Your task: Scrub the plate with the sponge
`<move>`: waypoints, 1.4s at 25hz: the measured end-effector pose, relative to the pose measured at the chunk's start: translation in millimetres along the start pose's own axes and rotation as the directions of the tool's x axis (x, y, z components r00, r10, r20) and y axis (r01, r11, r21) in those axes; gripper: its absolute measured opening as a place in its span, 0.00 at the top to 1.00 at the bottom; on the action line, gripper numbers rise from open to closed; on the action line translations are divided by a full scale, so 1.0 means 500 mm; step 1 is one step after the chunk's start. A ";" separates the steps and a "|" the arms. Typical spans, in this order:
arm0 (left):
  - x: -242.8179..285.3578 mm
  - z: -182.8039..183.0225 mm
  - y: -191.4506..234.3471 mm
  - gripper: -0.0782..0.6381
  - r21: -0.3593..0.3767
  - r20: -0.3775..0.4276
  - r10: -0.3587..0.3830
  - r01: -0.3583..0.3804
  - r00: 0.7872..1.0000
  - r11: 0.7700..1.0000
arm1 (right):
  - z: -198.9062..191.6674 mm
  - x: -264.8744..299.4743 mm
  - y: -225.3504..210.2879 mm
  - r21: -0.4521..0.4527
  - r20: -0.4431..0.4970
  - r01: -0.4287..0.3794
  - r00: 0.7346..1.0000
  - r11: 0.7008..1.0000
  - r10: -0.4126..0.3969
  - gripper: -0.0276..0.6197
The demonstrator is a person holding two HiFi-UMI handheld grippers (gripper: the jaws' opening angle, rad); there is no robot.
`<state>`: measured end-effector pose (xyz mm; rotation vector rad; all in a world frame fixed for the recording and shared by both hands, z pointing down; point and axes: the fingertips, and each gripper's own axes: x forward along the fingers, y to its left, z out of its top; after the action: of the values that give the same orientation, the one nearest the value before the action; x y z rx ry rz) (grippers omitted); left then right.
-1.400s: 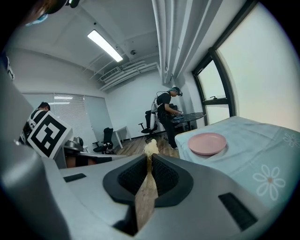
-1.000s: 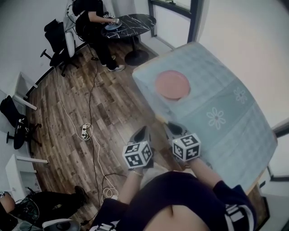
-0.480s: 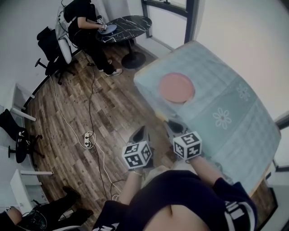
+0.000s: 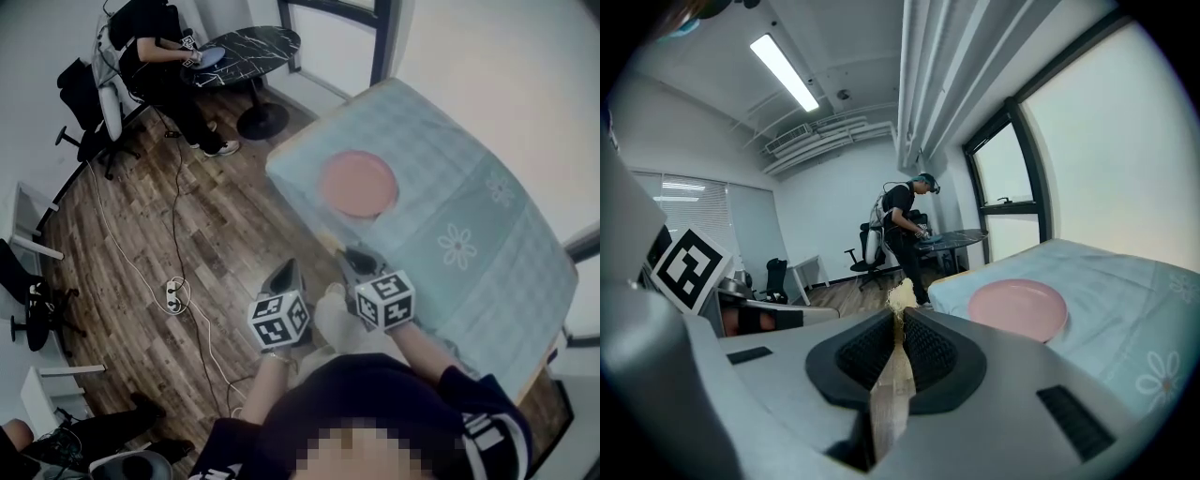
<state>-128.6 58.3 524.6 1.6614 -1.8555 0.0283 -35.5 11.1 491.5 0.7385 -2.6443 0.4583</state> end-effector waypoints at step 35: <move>0.486 0.109 0.009 0.87 0.050 -0.213 -0.173 0.188 0.962 0.981 | 0.127 0.241 -0.385 0.030 -0.012 0.232 0.973 0.972 -0.232 0.90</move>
<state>-155.7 -178.8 595.9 1.7969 -1.5592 0.1852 -42.8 -221.9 526.2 1.0376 -2.5062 0.4367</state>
